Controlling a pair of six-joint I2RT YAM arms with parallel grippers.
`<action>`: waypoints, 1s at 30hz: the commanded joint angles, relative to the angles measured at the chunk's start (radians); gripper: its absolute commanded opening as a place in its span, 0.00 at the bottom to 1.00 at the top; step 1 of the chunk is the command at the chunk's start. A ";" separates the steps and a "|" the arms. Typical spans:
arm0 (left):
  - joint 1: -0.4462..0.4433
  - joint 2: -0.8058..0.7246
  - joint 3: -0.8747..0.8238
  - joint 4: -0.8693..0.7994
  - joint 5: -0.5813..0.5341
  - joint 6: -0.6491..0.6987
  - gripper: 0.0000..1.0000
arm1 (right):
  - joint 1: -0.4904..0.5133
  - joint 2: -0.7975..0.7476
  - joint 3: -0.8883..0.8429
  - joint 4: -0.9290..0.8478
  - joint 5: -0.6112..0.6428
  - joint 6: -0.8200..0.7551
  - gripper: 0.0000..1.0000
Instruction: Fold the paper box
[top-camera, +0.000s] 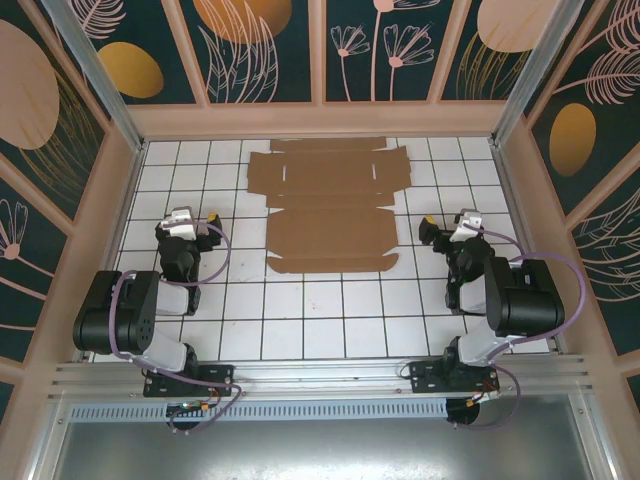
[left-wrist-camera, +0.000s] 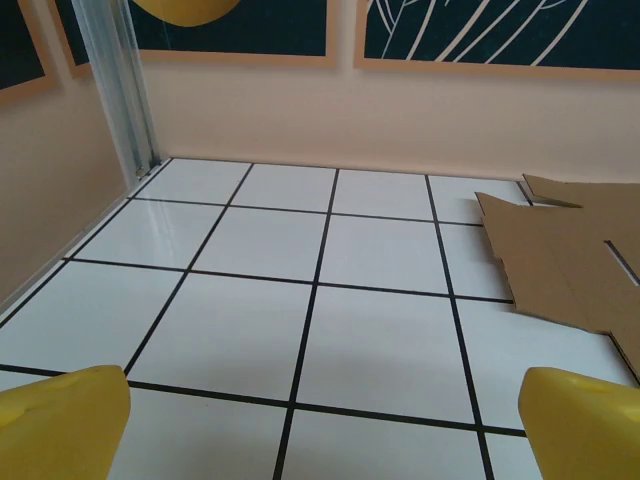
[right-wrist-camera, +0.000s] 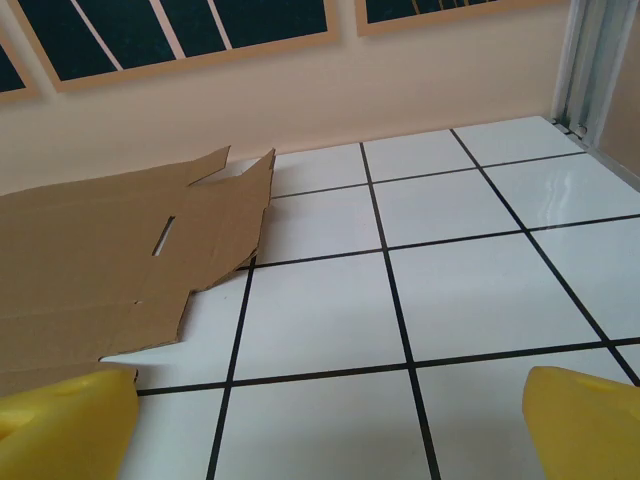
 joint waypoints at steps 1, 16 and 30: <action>0.007 -0.005 -0.002 0.039 -0.004 -0.006 0.99 | 0.008 -0.009 0.020 0.010 0.011 -0.020 0.99; 0.008 -0.002 0.001 0.035 -0.002 -0.007 0.99 | 0.006 -0.010 0.022 0.009 0.010 -0.021 0.99; 0.007 -0.013 -0.003 0.043 -0.016 -0.008 0.99 | 0.006 -0.019 0.020 0.004 -0.018 -0.024 0.99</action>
